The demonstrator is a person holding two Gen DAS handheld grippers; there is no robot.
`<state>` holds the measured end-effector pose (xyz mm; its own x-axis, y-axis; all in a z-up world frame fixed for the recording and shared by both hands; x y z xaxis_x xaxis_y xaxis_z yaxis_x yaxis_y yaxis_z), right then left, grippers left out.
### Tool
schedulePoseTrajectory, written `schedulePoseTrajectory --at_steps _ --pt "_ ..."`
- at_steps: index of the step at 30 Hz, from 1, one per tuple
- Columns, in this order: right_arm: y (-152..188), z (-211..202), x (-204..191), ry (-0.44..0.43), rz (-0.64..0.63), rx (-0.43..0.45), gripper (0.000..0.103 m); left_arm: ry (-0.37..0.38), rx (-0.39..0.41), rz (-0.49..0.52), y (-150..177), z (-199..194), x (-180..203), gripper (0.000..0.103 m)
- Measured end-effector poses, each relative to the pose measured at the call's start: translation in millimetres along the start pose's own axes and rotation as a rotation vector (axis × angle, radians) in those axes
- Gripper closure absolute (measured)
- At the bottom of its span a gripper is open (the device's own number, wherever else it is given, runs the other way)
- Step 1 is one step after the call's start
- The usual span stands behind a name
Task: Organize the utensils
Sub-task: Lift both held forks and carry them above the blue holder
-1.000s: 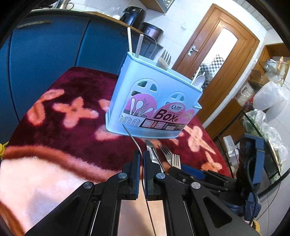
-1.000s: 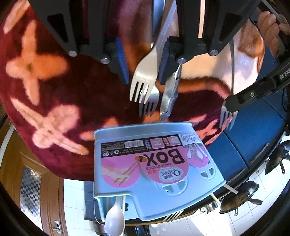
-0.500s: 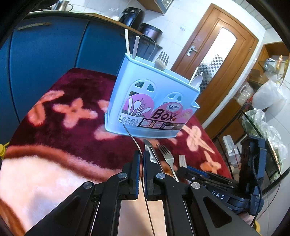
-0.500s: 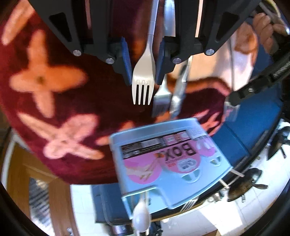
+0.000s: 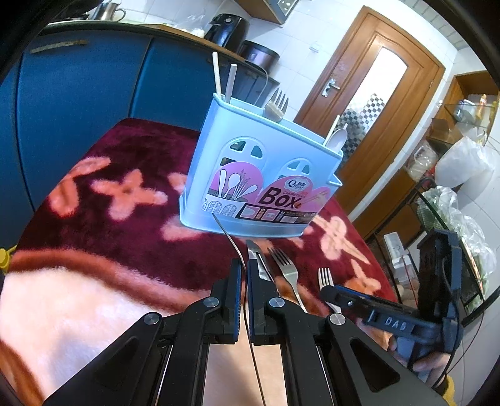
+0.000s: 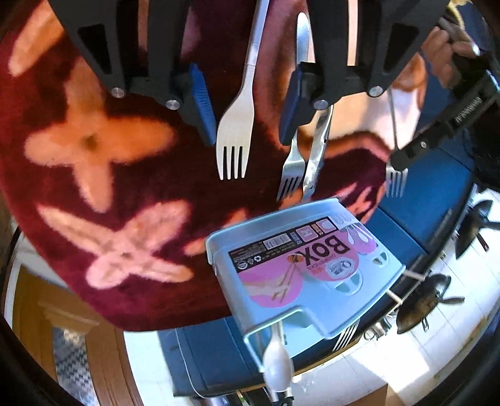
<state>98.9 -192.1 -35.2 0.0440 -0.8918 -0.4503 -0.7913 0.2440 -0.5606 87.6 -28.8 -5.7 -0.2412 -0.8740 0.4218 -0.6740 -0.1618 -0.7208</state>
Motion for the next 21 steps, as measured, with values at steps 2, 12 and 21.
schedulePoseTrajectory --at_steps 2,12,21 --pt "-1.3 0.3 4.7 -0.015 0.021 -0.006 0.072 0.000 -0.001 0.002 0.2 0.2 0.8 0.100" --pt "-5.6 6.8 14.8 -0.051 0.052 -0.052 0.087 0.000 -0.002 0.015 -0.1 -0.4 7.5 0.100" --pt "-9.6 7.6 1.2 -0.036 -0.033 -0.014 0.096 0.008 0.009 0.035 -2.0 -5.2 16.0 0.101"
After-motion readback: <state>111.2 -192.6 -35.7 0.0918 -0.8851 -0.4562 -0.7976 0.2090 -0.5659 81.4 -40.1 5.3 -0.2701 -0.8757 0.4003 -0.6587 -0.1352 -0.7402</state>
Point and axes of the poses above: each gripper's, at about its wrist camera, not at the fingertips, and z roughly the way its jaws point, x to its right, y to its underside, the point moved 6 cm from there along z, roughly the way its jaws point, and after that the axes turned 4 degrees about x, right-handed, at the moved point
